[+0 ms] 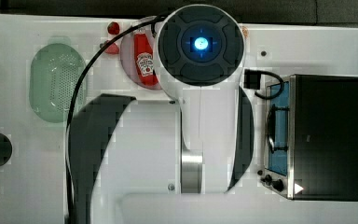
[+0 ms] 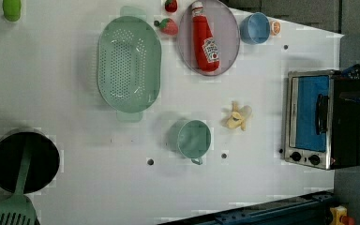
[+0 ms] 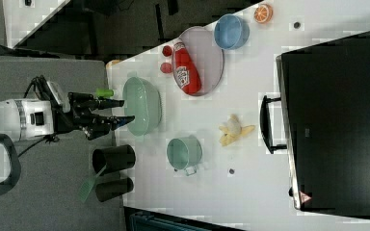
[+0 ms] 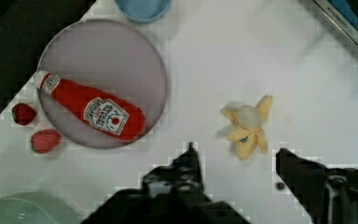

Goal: Pick banana from table and place on oven.

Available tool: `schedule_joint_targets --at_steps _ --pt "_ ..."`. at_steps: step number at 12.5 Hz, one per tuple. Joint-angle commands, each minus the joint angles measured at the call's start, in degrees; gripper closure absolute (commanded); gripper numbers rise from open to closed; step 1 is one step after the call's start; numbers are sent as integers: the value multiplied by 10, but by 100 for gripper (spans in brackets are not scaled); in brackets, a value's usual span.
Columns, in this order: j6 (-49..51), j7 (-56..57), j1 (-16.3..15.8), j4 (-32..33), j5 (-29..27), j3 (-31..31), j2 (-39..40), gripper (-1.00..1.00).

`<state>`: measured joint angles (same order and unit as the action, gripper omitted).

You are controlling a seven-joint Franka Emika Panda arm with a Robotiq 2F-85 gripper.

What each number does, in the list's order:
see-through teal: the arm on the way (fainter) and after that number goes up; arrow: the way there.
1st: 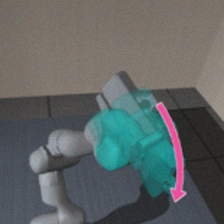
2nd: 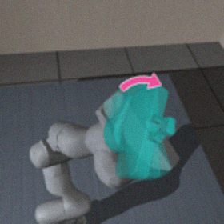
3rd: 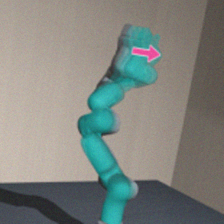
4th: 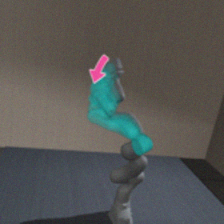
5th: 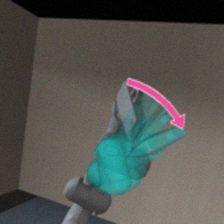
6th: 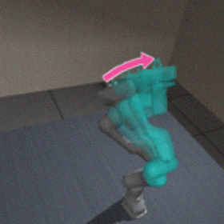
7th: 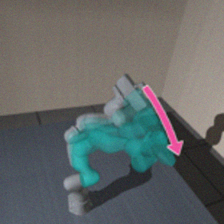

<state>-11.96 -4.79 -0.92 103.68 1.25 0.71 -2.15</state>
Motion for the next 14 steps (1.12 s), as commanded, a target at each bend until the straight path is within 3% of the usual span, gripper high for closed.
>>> schedule_joint_targets --at_steps 1,3,8,14 --pt "93 -43 16 169 4 19 -272 -58" --pt "93 -43 16 169 4 19 -272 -99" --pt "74 -43 16 189 4 19 -251 -100" --pt "-131 -43 16 288 4 20 -146 -100"
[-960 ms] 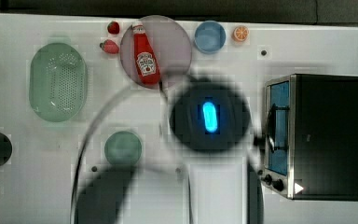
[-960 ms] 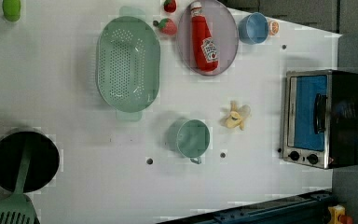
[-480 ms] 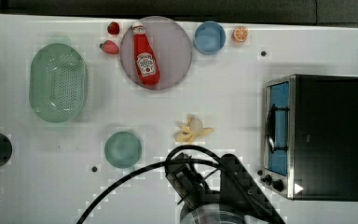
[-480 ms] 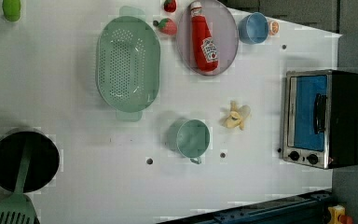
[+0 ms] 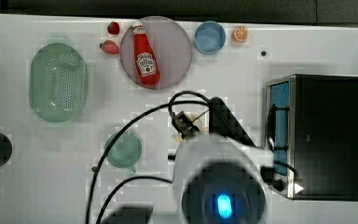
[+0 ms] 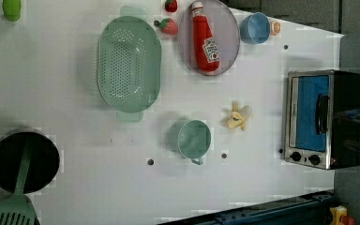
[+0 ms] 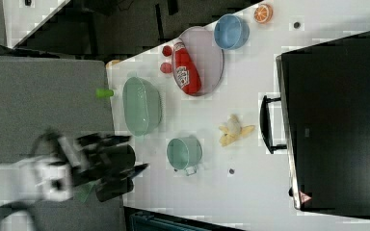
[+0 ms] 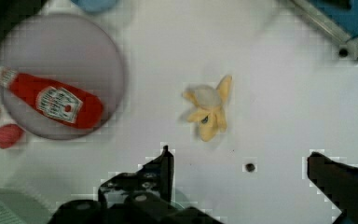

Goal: Pick banana from table and place on oven.

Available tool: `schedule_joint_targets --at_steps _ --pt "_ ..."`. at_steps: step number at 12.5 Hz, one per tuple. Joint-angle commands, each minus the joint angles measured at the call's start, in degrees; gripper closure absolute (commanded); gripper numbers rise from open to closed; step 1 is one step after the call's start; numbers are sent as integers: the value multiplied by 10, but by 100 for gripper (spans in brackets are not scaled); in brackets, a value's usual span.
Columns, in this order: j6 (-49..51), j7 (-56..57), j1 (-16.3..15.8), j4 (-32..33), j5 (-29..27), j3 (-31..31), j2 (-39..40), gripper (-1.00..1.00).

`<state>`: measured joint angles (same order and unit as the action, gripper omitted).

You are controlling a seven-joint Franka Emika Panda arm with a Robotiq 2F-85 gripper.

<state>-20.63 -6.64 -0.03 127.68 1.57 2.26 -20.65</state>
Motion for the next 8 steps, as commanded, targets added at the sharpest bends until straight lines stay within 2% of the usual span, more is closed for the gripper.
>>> schedule_joint_targets --at_steps 1,8 --pt "-82 -24 8 62 1 5 64 -100" --pt "-303 -23 9 119 1 19 238 -100"
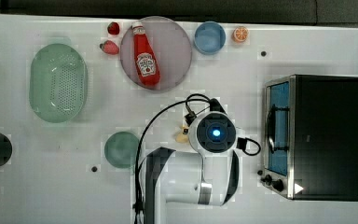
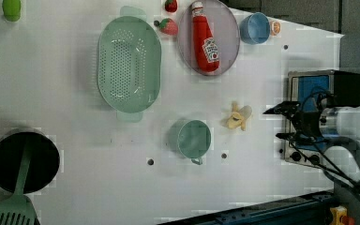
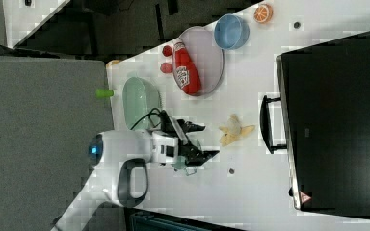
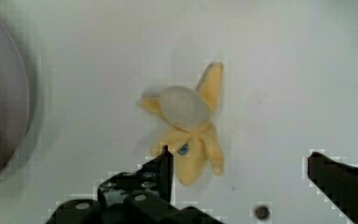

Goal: Pick banana from table and place on oven.

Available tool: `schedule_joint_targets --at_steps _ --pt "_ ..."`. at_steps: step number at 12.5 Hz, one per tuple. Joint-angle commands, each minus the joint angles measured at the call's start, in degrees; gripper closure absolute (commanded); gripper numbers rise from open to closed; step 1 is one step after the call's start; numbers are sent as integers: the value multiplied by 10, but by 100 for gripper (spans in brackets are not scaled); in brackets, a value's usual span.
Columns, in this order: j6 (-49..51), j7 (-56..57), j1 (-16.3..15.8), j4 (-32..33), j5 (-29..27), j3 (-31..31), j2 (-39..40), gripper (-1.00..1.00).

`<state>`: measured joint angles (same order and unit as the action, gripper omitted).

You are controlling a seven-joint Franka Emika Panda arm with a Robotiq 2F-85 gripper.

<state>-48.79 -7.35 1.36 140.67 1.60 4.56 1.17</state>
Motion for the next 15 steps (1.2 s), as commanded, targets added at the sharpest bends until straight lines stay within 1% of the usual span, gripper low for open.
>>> schedule_joint_targets --at_steps 1,5,8,9,12,15 --pt "-46 -16 -5 -9 1 -3 44 -100" --pt "-140 -16 -4 -6 1 -2 134 -100" --pt "-205 -16 -4 1 1 -2 183 -100" --pt "-226 -16 -4 3 1 -2 193 -93" --pt "-266 -16 -4 13 1 -2 201 -18" --pt "-268 -16 -4 13 0 -4 194 47"
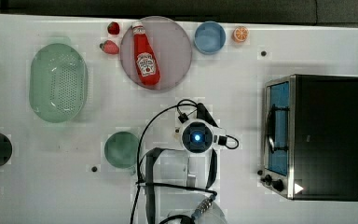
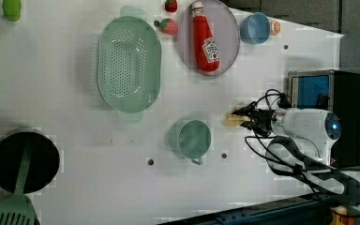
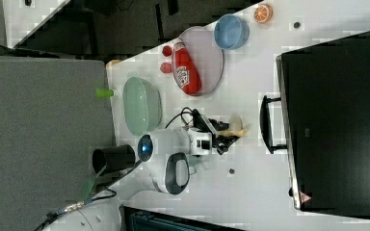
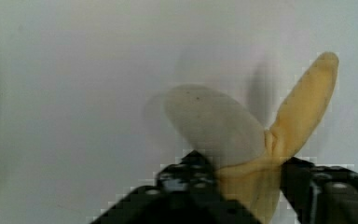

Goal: Pick banana from table and place on oven.

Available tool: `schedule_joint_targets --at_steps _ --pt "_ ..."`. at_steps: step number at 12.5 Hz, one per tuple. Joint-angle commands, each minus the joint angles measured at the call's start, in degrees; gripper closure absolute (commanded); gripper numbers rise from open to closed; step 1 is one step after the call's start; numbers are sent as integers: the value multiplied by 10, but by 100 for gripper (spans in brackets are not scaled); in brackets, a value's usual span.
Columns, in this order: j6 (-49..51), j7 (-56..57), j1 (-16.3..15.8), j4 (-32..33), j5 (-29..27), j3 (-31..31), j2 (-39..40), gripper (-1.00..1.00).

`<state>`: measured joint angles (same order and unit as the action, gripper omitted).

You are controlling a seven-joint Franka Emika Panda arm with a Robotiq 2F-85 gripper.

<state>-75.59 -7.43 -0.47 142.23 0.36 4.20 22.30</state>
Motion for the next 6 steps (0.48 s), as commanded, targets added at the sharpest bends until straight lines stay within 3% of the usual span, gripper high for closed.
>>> schedule_joint_targets --at_steps 1,3,6 --pt "1 -17 15 -2 12 -1 -27 48" --pt "19 -18 14 -4 12 -4 -72 48" --pt "164 -18 11 -24 12 -11 -190 48"
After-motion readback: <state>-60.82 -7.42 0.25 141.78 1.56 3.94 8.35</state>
